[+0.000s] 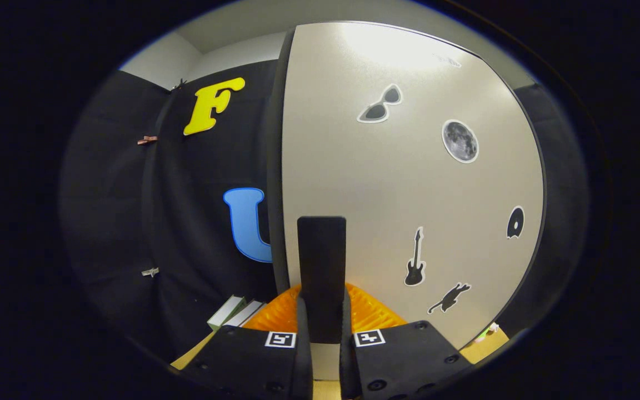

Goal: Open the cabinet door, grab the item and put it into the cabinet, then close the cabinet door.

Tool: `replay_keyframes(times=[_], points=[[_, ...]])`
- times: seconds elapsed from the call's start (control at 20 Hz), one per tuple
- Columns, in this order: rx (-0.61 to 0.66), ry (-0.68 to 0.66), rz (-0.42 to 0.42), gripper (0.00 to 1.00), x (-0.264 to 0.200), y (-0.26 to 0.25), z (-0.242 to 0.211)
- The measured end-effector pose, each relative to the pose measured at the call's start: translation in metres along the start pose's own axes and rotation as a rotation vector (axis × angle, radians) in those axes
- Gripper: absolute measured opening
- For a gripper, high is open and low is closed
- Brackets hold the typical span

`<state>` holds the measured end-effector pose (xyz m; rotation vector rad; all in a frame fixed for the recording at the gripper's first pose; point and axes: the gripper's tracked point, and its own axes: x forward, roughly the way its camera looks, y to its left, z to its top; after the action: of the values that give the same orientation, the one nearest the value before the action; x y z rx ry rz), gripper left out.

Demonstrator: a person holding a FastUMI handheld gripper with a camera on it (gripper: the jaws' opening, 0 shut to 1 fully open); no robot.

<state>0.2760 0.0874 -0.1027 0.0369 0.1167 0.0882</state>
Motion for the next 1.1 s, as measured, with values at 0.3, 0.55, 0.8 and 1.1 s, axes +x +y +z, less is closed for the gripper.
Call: replay_keyframes(times=[0.3,0.55,0.8,1.1], points=[[-0.023,0.02,0.012,0.23,-0.049,-0.003,0.0],[-0.003,-0.005,-0.071,0.23,-0.106,-0.022,-0.003],[0.041,0.014,-0.115,0.23,-0.162,-0.053,-0.002],[0.062,0.012,-0.112,0.22,-0.21,-0.089,0.0]])
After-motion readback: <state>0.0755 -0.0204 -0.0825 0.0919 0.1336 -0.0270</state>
